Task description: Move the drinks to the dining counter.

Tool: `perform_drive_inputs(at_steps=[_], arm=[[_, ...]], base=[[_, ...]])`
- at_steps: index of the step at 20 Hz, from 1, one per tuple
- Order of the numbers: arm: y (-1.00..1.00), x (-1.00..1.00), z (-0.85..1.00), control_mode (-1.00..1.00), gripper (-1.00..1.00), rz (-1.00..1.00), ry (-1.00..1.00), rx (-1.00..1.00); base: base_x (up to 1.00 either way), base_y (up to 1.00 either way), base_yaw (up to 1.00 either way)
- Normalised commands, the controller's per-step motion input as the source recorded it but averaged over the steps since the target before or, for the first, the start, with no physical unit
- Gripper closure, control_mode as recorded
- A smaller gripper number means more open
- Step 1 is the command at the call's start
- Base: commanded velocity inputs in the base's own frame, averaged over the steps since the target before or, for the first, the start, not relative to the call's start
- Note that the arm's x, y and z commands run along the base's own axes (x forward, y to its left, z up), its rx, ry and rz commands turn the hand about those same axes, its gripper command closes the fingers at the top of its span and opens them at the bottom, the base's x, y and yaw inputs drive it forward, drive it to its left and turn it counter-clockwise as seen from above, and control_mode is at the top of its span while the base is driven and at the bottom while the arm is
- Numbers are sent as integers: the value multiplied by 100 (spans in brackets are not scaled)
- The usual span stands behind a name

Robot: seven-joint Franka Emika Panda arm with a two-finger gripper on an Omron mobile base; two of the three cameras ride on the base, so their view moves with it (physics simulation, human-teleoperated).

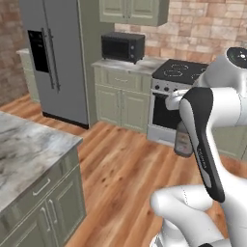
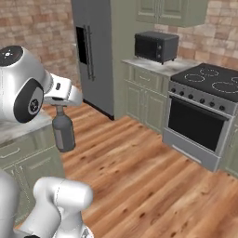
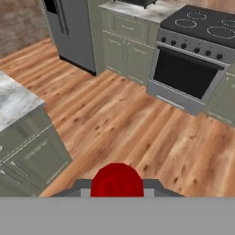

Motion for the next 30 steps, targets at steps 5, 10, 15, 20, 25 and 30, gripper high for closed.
perform_drive_inputs(at_steps=[5,10,15,20,25,30], arm=[[0,0,0,100,100,0,0,0],[0,0,0,100,100,0,0,0],[0,0,0,100,100,0,0,0],[0,0,0,100,100,0,0,0],[0,0,0,100,100,0,0,0],[0,0,0,100,100,0,0,0]], base=[[-20,26,27],[-17,29,27],[-13,29,26],[-12,29,26],[-8,29,26],[-2,31,23]])
